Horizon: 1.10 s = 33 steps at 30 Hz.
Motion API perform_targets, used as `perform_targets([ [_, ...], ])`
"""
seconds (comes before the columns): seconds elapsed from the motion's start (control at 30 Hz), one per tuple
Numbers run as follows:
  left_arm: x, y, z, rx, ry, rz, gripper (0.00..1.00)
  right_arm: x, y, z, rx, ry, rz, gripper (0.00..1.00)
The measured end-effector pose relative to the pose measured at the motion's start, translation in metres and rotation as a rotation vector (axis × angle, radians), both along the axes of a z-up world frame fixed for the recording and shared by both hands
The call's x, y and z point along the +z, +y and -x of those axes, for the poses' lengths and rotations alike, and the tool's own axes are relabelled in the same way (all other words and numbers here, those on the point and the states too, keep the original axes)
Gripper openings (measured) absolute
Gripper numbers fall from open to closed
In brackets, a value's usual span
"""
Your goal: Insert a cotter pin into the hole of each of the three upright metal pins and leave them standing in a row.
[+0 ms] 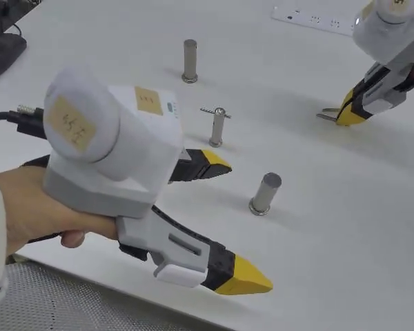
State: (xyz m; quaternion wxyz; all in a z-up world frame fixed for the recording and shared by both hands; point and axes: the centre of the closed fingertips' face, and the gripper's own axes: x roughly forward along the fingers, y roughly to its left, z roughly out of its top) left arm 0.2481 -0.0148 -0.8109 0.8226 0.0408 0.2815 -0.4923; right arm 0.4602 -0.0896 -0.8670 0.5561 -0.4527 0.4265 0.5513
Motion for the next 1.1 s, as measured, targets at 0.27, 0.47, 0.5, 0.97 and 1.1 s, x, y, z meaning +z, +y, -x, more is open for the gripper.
perform_targets([
  [0.27, 0.002, 0.005, -0.003, 0.024, -0.01, 0.0, 0.82, 0.001, 0.001, 0.002, 0.064, -0.049, 0.071, 0.04],
  [0.47, 0.003, 0.004, -0.001, 0.023, -0.012, -0.007, 0.81, 0.002, -0.001, 0.0, 0.016, -0.054, 0.048, 0.03],
  [0.5, 0.004, 0.003, -0.001, 0.024, -0.012, -0.007, 0.81, 0.003, -0.002, 0.0, 0.012, -0.058, 0.04, 0.03],
  [0.97, 0.008, 0.01, -0.006, 0.062, -0.013, -0.021, 0.8, -0.001, -0.003, -0.008, 0.065, -0.133, 0.036, 0.03],
  [1.1, 0.012, 0.012, -0.008, 0.074, -0.017, -0.02, 0.79, -0.001, -0.004, -0.013, 0.058, -0.148, 0.031, 0.02],
])
